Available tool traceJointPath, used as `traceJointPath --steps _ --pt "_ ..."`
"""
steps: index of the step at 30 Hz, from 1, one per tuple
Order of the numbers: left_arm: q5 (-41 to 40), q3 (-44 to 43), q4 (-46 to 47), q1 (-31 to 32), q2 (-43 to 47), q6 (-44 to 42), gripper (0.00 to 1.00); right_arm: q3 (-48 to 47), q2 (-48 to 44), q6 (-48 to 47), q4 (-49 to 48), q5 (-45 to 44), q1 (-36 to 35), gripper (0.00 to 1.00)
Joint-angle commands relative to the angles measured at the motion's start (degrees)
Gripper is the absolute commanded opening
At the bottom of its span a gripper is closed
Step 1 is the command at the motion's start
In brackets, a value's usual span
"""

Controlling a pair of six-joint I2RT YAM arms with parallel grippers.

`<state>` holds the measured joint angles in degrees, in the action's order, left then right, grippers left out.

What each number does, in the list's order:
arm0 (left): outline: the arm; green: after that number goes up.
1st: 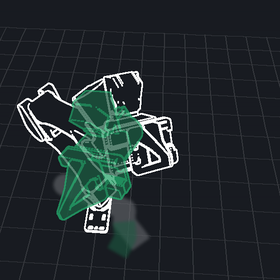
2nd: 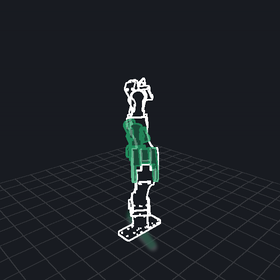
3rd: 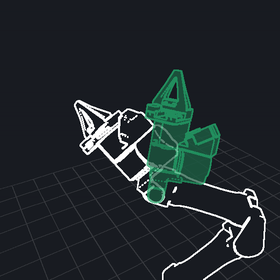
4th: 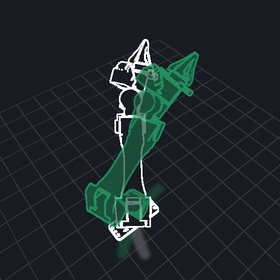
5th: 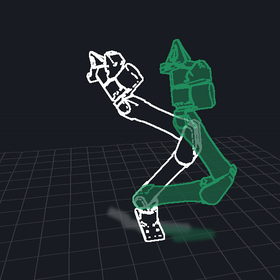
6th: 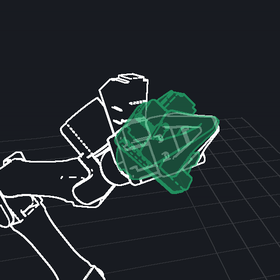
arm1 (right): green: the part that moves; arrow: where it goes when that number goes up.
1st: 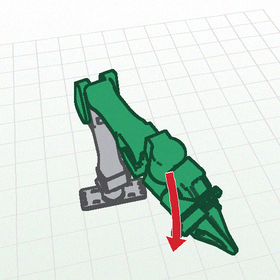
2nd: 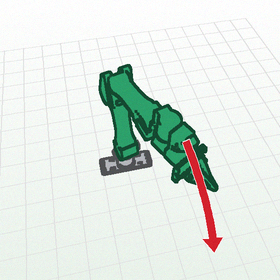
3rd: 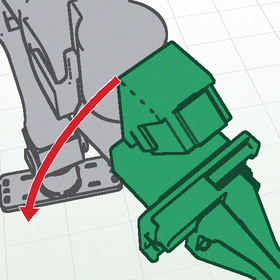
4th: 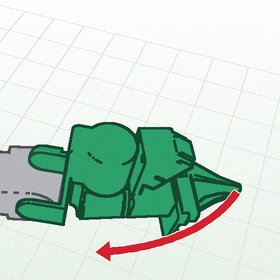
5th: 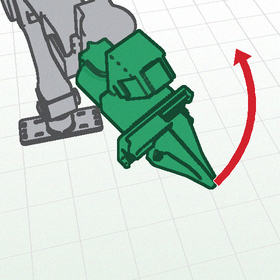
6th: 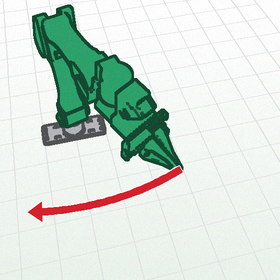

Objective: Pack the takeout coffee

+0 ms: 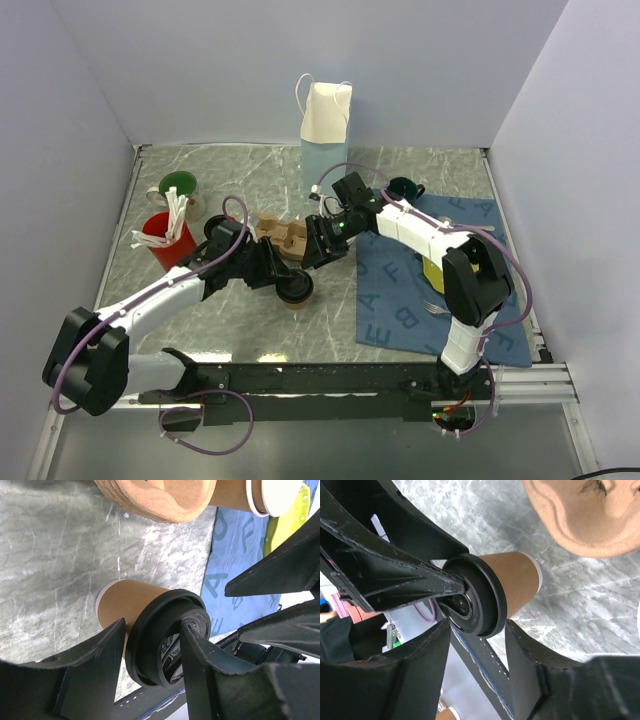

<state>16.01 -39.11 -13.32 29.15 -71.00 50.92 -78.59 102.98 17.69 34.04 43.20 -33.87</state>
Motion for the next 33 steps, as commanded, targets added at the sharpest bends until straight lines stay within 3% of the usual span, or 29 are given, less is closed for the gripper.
traceJointPath --steps 1,7,19,26,33 --pt "-4.9 1.9 -11.3 0.8 -2.3 -1.9 0.52 -0.6 -1.9 -2.2 2.8 1.3 -0.5 0.59" --pt "-4.3 -2.8 -13.1 0.8 -1.3 -2.0 0.56 -0.2 -0.2 -3.6 3.1 1.8 -1.5 0.66" --pt "-0.1 -13.4 -13.9 0.8 -0.3 -0.7 0.65 -2.5 2.4 -5.7 4.6 3.1 -2.2 0.72" --pt "-5.5 -16.3 -20.4 0.8 0.2 -1.2 0.61 -4.1 4.3 -6.2 5.4 3.0 -3.4 0.72" --pt "-7.2 -10.7 -22.0 0.8 6.3 1.6 0.56 -6.2 6.5 -6.7 6.7 1.5 -4.6 0.72"
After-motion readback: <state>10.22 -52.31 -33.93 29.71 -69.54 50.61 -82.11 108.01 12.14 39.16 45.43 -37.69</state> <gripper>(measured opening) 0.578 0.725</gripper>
